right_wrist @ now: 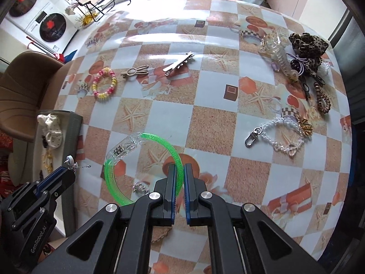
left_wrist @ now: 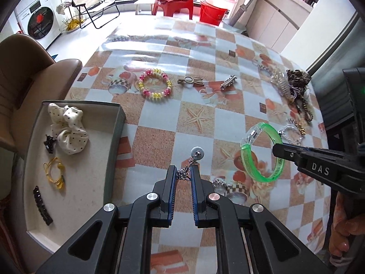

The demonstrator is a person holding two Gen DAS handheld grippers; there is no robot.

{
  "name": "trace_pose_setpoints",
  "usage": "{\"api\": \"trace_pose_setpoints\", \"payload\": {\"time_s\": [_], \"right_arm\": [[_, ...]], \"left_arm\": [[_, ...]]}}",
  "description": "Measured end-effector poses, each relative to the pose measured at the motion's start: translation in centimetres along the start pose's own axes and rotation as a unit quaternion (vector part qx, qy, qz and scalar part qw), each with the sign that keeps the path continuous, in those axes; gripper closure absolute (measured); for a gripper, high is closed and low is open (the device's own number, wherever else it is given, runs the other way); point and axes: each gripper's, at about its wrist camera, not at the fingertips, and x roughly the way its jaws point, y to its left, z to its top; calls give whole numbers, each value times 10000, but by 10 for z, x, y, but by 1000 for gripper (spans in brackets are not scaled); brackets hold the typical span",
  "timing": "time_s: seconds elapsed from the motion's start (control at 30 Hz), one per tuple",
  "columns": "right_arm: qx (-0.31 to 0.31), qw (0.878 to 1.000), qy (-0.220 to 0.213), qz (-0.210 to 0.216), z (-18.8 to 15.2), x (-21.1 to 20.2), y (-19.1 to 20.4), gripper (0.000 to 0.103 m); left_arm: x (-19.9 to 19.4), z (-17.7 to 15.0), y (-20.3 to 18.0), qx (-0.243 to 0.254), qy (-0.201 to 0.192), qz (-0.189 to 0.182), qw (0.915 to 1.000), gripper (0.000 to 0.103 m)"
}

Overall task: Organize jewelry
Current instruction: 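Lift the keychain charm with the left tool while the right tool grasps the green bangle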

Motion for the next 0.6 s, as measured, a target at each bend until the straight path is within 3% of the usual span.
{"api": "trace_pose_setpoints", "payload": {"time_s": [0.33, 0.6], "right_arm": [[-289, 9995, -93, 119, 0, -24, 37, 97], [-886, 9956, -96, 299, 8, -24, 106, 97]], "left_arm": [[-37, -19, 41, -396, -184, 73, 9990, 88], [-53, -37, 101, -932, -273, 342, 9947, 88]]}}
